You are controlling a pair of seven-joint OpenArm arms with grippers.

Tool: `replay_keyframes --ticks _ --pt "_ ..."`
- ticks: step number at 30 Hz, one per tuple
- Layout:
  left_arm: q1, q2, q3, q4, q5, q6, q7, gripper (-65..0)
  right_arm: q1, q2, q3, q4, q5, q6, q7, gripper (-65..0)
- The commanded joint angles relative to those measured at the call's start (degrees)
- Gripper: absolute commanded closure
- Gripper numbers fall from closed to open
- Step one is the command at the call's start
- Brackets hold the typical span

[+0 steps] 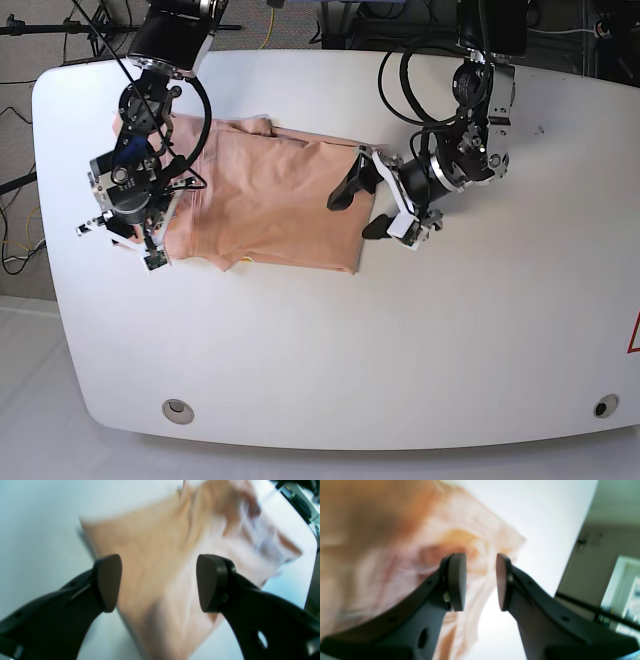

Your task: Fold the T-shirt properly

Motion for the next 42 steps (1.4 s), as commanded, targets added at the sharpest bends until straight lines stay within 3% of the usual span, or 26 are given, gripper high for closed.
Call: replay_keyframes --ticks 1,7,12,18,21,25,26,32,36,38,42 --pt "-1.0 0.2 0.0 3.1 -1.2 -0.5 -1.5 -42.2 1.4 0.4 1.4 0.9 0.3 -0.2 0.9 -19.8" --pt "-3.2 0.3 0.2 2.9 -1.1 -0.5 -1.5 -42.4 1.4 2.0 3.4 0.8 0.3 -0.2 0.9 -19.8" --pt "-4.9 0.4 3.4 -3.8 -1.1 -0.5 -2.1 -42.2 1.3 2.1 7.1 -0.7 0.3 -0.2 0.9 -19.8" --pt "-8.0 0.4 6.5 -13.7 -1.1 -0.5 -6.7 -41.1 1.3 2.3 11.7 -1.9 0.6 -0.2 0.9 -19.8" --pt "-8.1 0.3 7.3 -16.8 -1.1 -0.5 -8.7 -34.5 1.3 2.3 13.1 -1.9 0.6 -0.2 0.9 -19.8" --pt "-9.1 0.1 8.5 -20.6 -0.6 -0.5 -9.3 -15.2 1.3 2.4 14.7 -1.9 0.3 -0.2 0.9 -19.8" --pt "-9.6 0.1 9.0 -21.3 0.0 -0.5 -9.2 -13.1 1.3 2.4 15.1 -1.9 0.3 -0.2 0.9 -19.8" --pt "-10.0 0.1 10.0 -23.5 4.7 -0.5 -9.6 -12.5 1.6 1.9 18.9 -1.9 0.9 0.0 0.9 -20.2" --pt "-8.8 0.0 8.6 -23.4 7.5 1.7 -9.6 -12.5 2.1 1.4 22.4 -1.8 3.8 0.1 0.9 -20.7" --pt "-8.5 -0.1 7.2 -23.4 9.1 2.2 -9.6 -12.5 2.2 1.3 25.7 -1.9 7.8 2.2 0.7 -24.2" --pt "-8.5 -0.4 4.1 -23.5 11.9 2.4 -9.6 -12.5 2.1 1.3 30.1 -1.9 13.5 2.5 0.5 -32.6"
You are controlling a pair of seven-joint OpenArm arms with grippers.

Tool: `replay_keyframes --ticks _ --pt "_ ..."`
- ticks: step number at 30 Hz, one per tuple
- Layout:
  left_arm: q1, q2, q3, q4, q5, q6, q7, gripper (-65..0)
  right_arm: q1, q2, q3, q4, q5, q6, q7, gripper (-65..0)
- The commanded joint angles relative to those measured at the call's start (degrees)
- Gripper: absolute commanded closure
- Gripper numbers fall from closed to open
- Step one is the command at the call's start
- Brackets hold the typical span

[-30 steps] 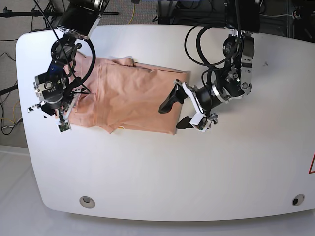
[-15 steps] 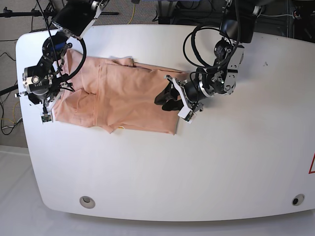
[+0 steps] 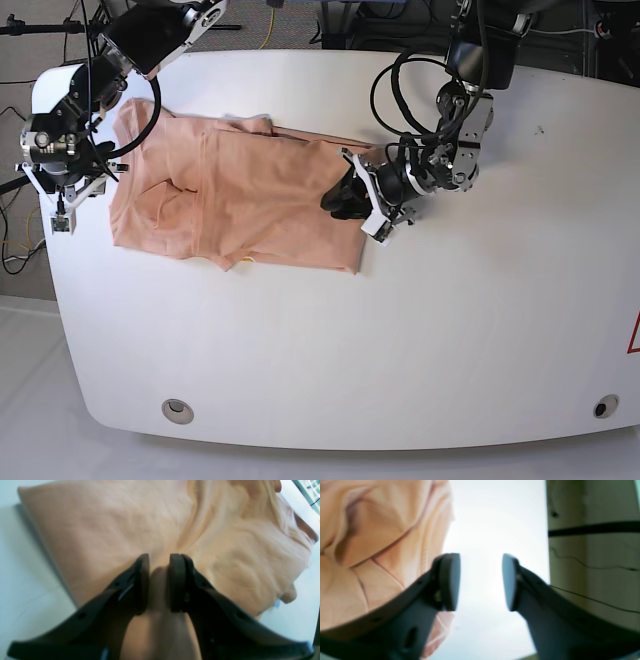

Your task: Fold the T-shirt properly

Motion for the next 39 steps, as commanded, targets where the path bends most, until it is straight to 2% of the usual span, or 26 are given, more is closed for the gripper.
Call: replay_keyframes --ticks 1,4,11,27,39 --pt "-0.8 -1.1 -2.5 0.4 4.1 1.6 1.7 -12.5 0.7 0.8 2.2 0.9 3.3 -0.1 0.5 -34.6" --pt "-0.8 -1.4 -4.1 0.4 5.7 1.6 1.7 -12.5 0.6 0.9 2.8 0.1 6.8 -0.1 -0.6 -37.9" --pt "-0.9 -2.3 -6.8 0.4 8.8 1.5 1.7 -12.6 0.7 1.0 2.7 -4.7 13.6 -0.1 -3.0 -37.8" --pt "-0.7 -2.6 -7.4 0.6 8.9 1.5 1.9 -12.6 1.2 1.1 -3.2 -19.3 25.1 -0.1 -3.4 -37.8" --pt "0.8 -3.9 -7.5 0.7 8.8 1.5 1.8 -12.6 3.1 6.0 -3.0 -33.2 30.8 -0.1 -3.3 -37.8"
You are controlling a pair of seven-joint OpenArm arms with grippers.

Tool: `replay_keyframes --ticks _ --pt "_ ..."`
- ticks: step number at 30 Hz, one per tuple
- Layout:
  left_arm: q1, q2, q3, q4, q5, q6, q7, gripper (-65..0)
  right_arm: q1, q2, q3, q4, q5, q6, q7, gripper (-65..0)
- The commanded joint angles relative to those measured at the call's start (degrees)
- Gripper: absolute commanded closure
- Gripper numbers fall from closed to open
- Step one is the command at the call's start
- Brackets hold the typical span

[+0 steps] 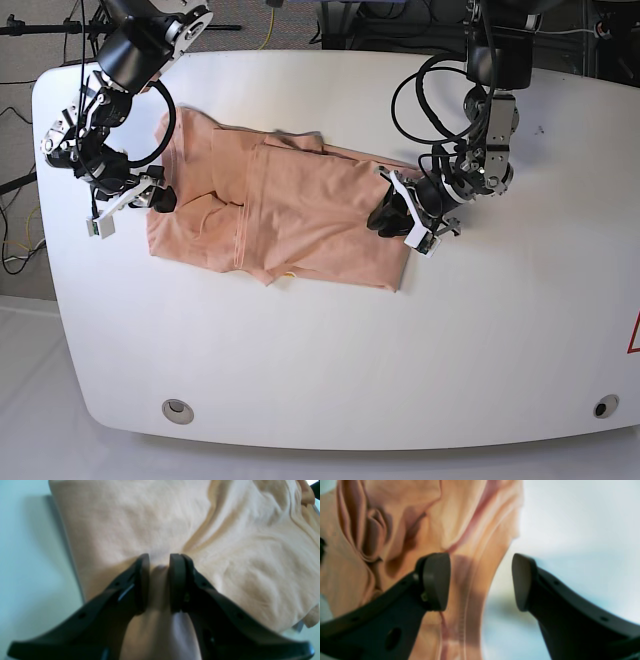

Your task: Fold the T-shirt properly

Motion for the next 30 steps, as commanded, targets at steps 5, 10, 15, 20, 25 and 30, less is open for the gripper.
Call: replay_keyframes --ticks 5,10,15,20,25,30 --pt "1.0 -1.1 -0.1 -0.1 2.8 0.9 4.1 -12.6 0.4 1.8 -0.2 -6.7 0.5 -0.6 -2.4 -37.8" --pt "1.2 -1.0 0.2 -0.1 2.8 0.9 4.1 -12.6 0.3 1.6 -0.4 -6.9 1.4 -0.6 -2.4 -37.8" --pt "1.2 0.1 0.2 -0.1 3.0 0.9 4.1 -12.6 0.1 1.5 -3.1 -6.9 1.4 -0.6 -2.4 -37.8" --pt "1.2 0.1 0.2 -0.1 3.0 0.9 4.2 -12.6 -1.9 1.7 -4.4 -6.4 1.4 -0.6 -2.5 -37.8" --pt "1.2 0.1 0.0 -0.1 2.9 0.9 4.2 -12.6 -4.7 1.8 -4.4 -3.3 1.3 -0.6 -2.5 -37.8" --pt "1.3 0.1 0.0 -0.1 2.9 0.9 4.2 -12.6 -7.4 1.9 -4.5 0.2 1.3 -0.6 -2.6 -37.8"
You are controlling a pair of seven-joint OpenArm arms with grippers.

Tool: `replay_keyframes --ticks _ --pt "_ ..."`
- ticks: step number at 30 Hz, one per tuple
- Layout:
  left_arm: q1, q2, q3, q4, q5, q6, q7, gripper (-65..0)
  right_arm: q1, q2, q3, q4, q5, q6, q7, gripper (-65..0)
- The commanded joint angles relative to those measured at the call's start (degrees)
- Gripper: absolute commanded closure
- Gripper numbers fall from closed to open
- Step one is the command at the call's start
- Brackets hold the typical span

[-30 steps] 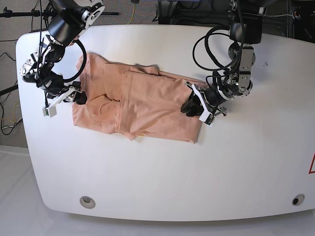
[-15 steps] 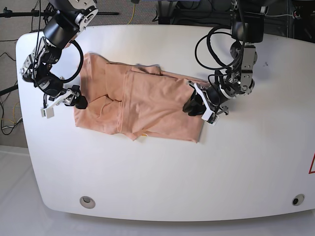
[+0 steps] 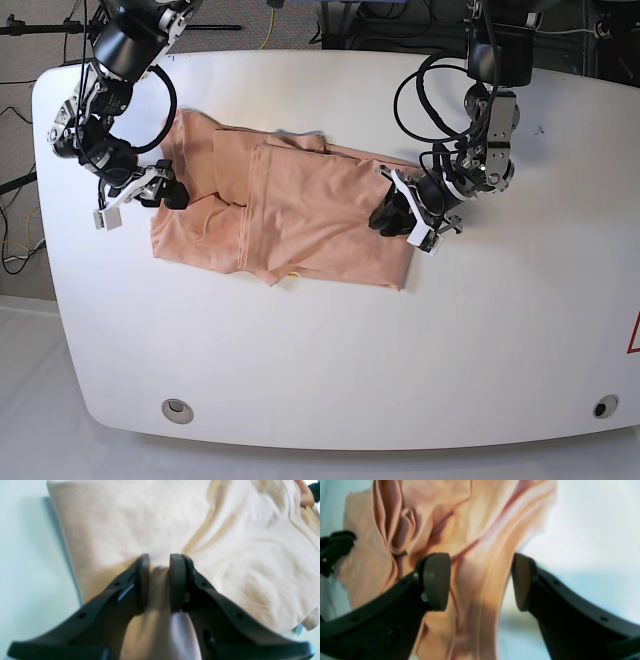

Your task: Fold the T-shirt properly

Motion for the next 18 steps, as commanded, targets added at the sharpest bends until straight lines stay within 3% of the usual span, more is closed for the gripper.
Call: replay_keyframes --ticks 1,11,18 --pt "0.5 -0.2 0.1 -0.2 3.3 0.5 5.0 -12.6 -2.6 0.4 0.0 1.5 -6.6 -1.6 -6.3 -37.8" --pt "0.5 -0.2 0.1 -0.2 3.3 0.5 5.0 -12.6 -4.6 -0.1 -3.0 3.2 -6.5 -1.6 -6.4 -37.8" --pt "0.5 -0.1 0.3 -0.2 3.3 0.5 5.0 -12.6 -4.3 -3.1 -5.9 3.5 -6.5 -1.6 -6.4 -37.8"
